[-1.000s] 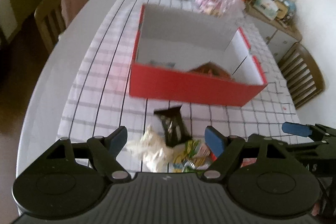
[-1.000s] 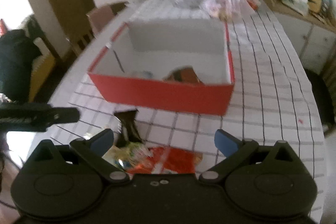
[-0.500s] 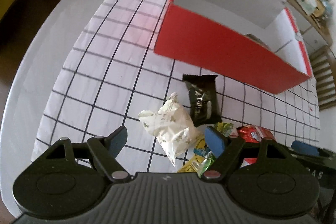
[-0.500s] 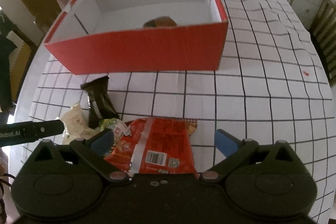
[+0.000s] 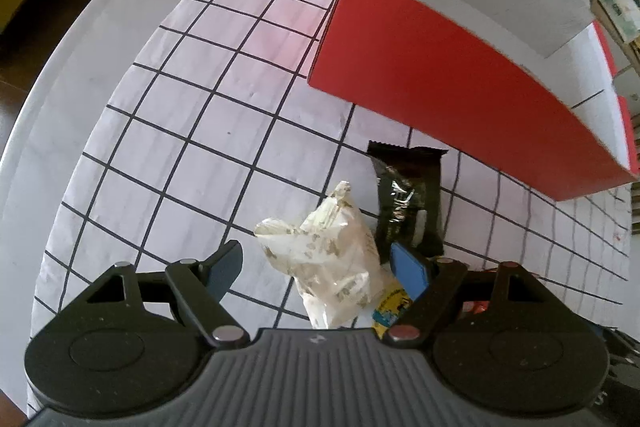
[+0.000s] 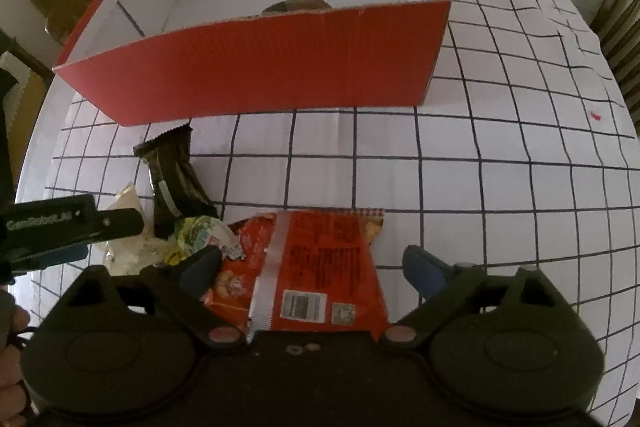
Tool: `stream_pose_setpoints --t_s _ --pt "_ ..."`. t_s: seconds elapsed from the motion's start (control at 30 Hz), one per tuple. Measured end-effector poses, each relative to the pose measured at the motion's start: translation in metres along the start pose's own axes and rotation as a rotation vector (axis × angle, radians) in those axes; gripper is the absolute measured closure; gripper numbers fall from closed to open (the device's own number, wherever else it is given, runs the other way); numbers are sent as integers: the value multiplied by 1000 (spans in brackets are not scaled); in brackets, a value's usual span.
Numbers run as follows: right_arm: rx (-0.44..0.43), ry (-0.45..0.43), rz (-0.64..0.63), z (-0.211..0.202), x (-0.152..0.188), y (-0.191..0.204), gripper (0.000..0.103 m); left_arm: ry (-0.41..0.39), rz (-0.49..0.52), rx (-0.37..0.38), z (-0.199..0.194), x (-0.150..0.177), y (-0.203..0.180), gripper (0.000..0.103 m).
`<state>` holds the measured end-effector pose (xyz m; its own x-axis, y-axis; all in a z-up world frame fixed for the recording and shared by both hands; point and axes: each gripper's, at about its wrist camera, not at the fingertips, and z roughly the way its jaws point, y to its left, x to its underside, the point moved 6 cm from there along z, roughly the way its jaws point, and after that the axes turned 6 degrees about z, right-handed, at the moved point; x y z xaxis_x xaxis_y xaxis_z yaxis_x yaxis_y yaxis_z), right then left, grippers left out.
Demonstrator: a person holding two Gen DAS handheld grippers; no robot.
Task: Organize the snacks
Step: 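Grasp the white crumpled bag with left tool while right tool grasps red chip bag, then carry both bags into the red box and open both tools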
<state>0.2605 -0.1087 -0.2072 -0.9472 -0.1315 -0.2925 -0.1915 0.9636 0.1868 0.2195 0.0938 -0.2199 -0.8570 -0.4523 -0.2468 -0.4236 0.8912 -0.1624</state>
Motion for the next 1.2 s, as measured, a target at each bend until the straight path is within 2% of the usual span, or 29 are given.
stream_pose_setpoints --t_s 0.27,0.3,0.37,0.67,0.83,1.2 --pt "-13 19 -14 5 1 4 17 -1 1 -12 7 1 -1 24" --pt "-14 18 -12 5 1 4 18 -4 4 -14 7 1 -1 25" --pt "-15 17 -10 4 1 2 19 2 4 -2 7 2 -3 37" --pt "-37 2 6 0 0 -2 26 -6 -3 6 5 3 0 52" --pt "-47 -8 25 -3 -1 -8 29 -16 -4 20 2 5 2 55" --pt "-72 -48 76 -20 0 -23 30 -34 -42 51 -13 7 16 57"
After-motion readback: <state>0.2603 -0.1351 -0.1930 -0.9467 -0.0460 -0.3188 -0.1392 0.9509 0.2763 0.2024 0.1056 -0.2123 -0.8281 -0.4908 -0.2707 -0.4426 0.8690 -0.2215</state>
